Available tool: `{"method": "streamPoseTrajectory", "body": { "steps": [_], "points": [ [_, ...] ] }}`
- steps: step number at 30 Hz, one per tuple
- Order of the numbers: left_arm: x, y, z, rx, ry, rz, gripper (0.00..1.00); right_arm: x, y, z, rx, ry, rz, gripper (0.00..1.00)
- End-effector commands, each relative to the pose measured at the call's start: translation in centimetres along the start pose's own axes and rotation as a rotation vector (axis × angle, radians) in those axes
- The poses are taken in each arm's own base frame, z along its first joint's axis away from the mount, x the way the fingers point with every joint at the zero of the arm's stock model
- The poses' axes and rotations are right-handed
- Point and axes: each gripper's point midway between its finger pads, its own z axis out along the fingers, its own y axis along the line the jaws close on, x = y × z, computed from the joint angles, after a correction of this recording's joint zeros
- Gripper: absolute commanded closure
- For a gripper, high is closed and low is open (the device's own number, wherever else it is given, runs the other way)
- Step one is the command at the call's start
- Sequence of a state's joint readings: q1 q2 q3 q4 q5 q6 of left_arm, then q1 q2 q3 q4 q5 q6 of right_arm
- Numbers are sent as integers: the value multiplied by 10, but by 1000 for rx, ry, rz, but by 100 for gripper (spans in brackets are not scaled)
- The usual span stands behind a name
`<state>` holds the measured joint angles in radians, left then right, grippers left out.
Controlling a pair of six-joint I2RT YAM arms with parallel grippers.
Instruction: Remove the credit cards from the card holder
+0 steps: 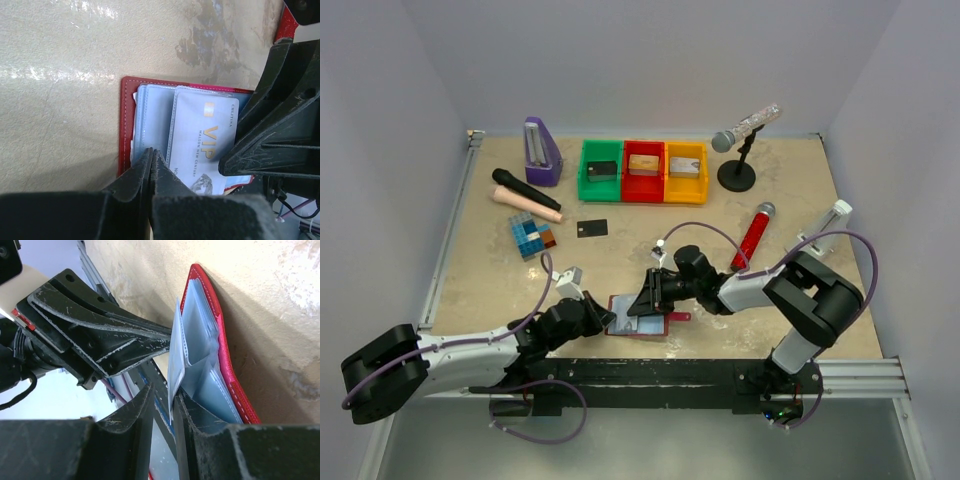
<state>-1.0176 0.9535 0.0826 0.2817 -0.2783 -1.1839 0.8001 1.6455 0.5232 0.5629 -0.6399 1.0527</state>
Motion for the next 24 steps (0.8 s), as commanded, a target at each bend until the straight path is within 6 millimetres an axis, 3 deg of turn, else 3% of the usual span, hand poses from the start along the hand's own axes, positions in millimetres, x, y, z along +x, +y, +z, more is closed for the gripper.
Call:
{"method": "streamPoseTrajectory", "body": {
  "steps": [1,20,24],
  "points": [
    [14,44,-4,-144,35,43,100,-4,18,-6,-34,-15,-59,74],
    [15,53,-4,-188,33,48,100,-1,14,-17,33,-17,-85,75],
    [15,47,-2,-157,35,44,100,-2,19,-17,17,-16,-91,74]
  ]
}}
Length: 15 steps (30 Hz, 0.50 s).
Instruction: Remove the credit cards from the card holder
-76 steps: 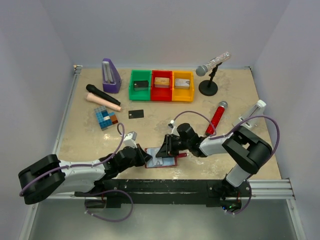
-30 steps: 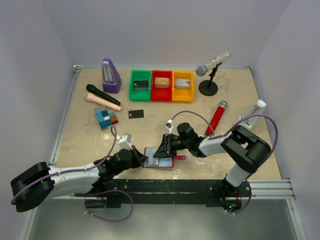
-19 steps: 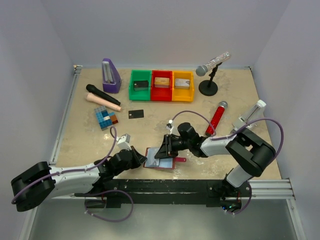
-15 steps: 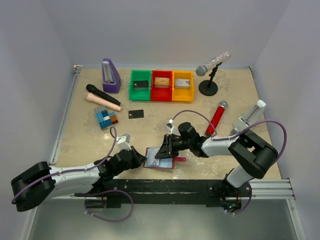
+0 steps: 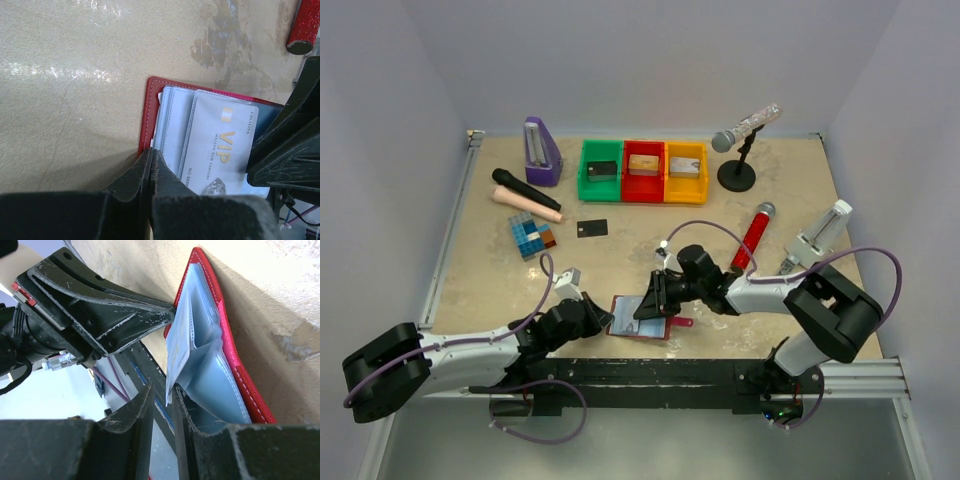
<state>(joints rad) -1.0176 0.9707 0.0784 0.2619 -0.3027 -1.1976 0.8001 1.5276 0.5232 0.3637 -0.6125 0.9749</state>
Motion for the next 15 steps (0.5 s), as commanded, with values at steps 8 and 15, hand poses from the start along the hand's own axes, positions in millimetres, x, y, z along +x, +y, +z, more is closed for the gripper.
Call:
{"method": "streamPoseTrajectory", "body": {
  "steps": [8,15],
  "points": [
    [16,12,2,-25,70,64,100,-16,22,5,-61,-26,-37,74],
    [22,11,2,1,86,55,100,-20,14,12,-43,-41,-1,71]
  ]
}}
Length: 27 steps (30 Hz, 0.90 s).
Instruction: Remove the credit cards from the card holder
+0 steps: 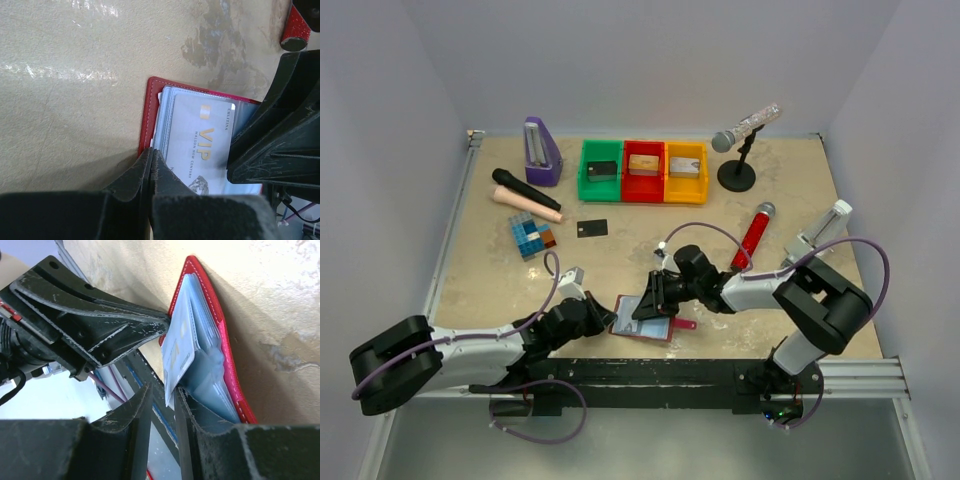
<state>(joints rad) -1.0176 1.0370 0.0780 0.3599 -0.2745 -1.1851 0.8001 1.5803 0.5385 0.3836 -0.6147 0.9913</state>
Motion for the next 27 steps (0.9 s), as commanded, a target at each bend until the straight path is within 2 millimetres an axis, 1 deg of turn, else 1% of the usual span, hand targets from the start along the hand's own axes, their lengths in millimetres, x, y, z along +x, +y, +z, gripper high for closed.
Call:
{"method": "streamPoseTrajectory", "body": {
  "steps": [1,4,10,20,27],
  "points": [
    [19,19,-3,-36,75,48,100,-18,18,5,-47,-55,-23,70],
    [20,18,-3,-28,76,48,100,-20,11,6,-21,-70,-4,68],
    [22,15,-3,-12,81,50,100,-25,9,8,-20,-101,20,66],
    [24,11,-2,3,89,51,100,-26,15,15,-63,-78,22,66],
    [24,1,-1,35,96,57,100,-25,20,18,-86,-67,16,66]
  ]
}}
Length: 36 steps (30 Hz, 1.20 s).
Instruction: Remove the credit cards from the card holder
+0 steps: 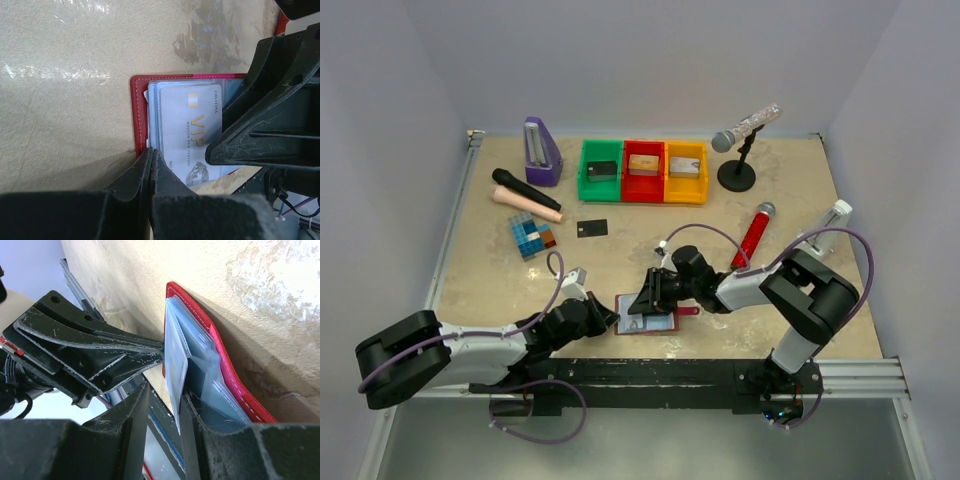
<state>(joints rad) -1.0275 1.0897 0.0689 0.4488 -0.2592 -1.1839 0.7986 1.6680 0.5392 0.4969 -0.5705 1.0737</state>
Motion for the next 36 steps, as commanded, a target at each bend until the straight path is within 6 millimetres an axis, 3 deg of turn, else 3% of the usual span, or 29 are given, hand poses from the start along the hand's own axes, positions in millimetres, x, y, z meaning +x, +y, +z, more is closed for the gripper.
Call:
{"method": "streamPoseTrajectory", "body": {
  "steps": [1,21,36],
  "points": [
    [20,5,-3,5,88,59,100,-9,30,6,-93,-11,-50,66],
    [19,-11,-1,61,85,65,100,5,31,21,-83,59,-56,66],
    [24,27,-3,-91,84,29,100,9,31,-2,11,55,-125,67]
  ]
}}
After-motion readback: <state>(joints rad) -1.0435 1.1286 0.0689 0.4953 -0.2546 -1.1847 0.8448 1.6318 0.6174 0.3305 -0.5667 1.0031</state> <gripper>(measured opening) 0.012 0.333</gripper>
